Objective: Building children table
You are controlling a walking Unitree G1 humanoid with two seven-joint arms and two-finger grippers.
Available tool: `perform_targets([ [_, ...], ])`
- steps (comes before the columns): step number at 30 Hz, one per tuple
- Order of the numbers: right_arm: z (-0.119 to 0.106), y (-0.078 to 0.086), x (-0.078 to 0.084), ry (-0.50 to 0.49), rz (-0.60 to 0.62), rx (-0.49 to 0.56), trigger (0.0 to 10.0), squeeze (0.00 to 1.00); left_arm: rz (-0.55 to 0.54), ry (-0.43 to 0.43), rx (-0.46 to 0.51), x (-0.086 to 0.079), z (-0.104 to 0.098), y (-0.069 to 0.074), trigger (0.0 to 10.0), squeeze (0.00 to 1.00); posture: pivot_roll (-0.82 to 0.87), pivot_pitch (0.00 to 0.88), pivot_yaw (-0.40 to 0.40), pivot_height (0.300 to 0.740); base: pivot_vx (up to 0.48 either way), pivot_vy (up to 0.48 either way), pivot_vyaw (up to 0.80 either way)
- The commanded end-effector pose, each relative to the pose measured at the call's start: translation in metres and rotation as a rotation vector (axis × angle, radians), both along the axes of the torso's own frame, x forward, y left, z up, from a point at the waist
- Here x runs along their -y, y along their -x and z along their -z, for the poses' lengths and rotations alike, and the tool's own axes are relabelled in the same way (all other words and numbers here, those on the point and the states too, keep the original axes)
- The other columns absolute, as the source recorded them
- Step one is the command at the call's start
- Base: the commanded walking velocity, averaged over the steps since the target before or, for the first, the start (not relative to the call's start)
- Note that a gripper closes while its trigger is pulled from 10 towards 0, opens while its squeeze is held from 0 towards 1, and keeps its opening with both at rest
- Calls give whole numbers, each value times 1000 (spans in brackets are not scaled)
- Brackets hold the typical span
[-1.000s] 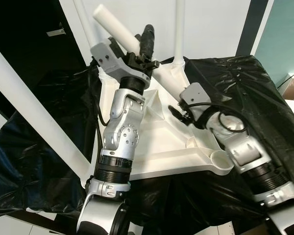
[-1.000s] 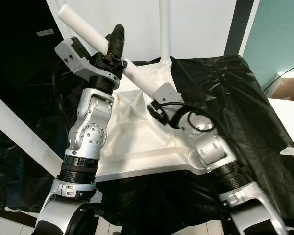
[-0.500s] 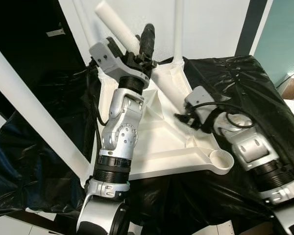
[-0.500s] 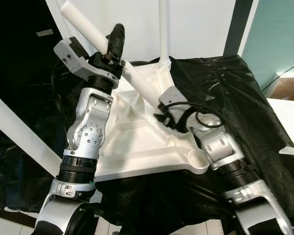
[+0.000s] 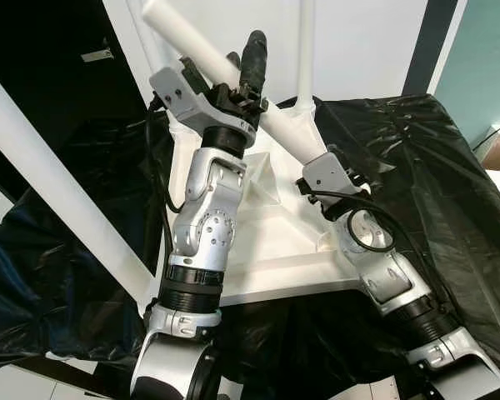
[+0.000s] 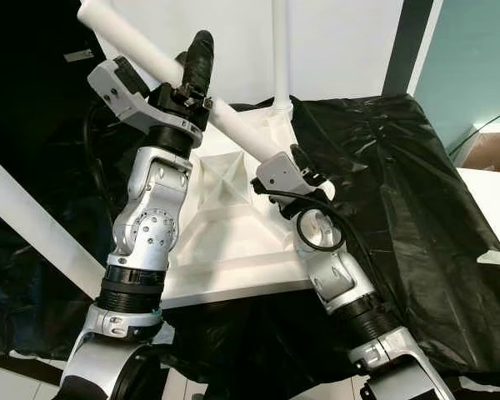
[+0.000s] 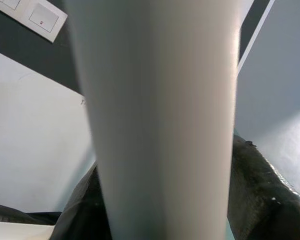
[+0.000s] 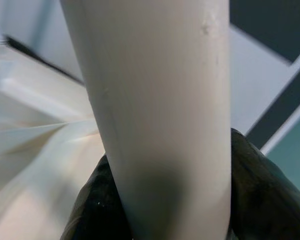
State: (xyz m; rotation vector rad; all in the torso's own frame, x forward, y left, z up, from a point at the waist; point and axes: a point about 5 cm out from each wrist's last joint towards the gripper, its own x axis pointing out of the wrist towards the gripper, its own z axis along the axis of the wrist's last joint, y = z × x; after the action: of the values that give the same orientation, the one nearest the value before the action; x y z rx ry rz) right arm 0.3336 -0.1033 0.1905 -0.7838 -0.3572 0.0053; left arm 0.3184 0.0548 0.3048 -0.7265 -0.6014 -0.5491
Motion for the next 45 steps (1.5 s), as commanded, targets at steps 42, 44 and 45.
perform_targets([
  [42,8,1,22,156,-475,-530,10000,0,108,-107,168,12,-9,13,0,0,-93,0,123,740,0,0,0],
  [44,13,0,20,166,-481,-545,7765,0,108,-108,170,12,-10,14,0,0,-82,0,121,740,0,0,0],
  [45,15,-1,17,169,-493,-554,4039,0,105,-113,174,12,-10,15,0,0,-77,0,118,740,0,0,0],
])
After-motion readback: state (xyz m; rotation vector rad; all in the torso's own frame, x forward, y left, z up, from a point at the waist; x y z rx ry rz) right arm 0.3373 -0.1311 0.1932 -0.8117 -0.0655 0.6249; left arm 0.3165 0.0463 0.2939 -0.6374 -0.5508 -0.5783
